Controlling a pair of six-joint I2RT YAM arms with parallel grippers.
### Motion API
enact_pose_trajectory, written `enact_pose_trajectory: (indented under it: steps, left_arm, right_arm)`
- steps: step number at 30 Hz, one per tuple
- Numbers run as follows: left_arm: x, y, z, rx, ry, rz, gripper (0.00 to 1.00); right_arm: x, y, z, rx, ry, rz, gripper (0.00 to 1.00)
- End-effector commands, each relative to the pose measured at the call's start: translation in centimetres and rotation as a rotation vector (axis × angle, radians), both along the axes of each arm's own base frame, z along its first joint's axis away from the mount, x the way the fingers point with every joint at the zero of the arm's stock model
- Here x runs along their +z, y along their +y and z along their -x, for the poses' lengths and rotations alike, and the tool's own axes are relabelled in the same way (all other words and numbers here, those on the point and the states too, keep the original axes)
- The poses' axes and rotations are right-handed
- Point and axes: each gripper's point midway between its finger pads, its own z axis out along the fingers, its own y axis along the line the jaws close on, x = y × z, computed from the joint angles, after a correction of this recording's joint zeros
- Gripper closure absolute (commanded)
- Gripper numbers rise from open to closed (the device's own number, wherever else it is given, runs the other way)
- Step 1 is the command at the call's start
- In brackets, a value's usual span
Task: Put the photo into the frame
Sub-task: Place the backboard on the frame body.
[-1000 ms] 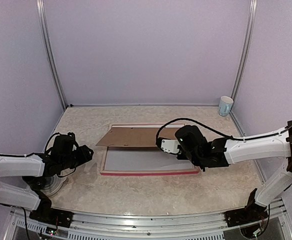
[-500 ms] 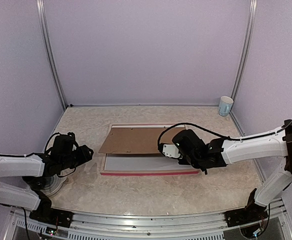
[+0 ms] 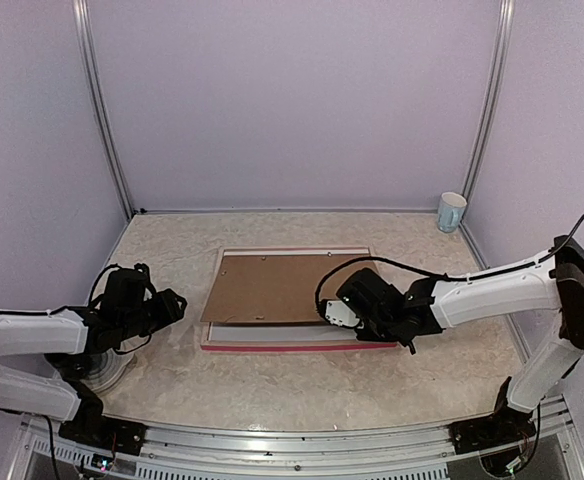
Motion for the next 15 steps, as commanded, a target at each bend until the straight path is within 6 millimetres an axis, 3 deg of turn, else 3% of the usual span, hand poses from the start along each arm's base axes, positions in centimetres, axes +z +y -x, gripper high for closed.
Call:
enact_pose_trajectory:
  steps: [1, 15]
  left_arm:
    - [0.1, 0.1, 0.1, -0.002, -0.005, 0.011, 0.35]
    - [0.3, -0.1, 0.3, -0.010, -0.004, 0.021, 0.35]
  right_arm:
    - [0.6, 0.8, 0.0, -0.013, 0.003, -0.052, 0.63]
    - [-2.0, 0.9, -0.3, -0.032, 0.025, -0.007, 0.63]
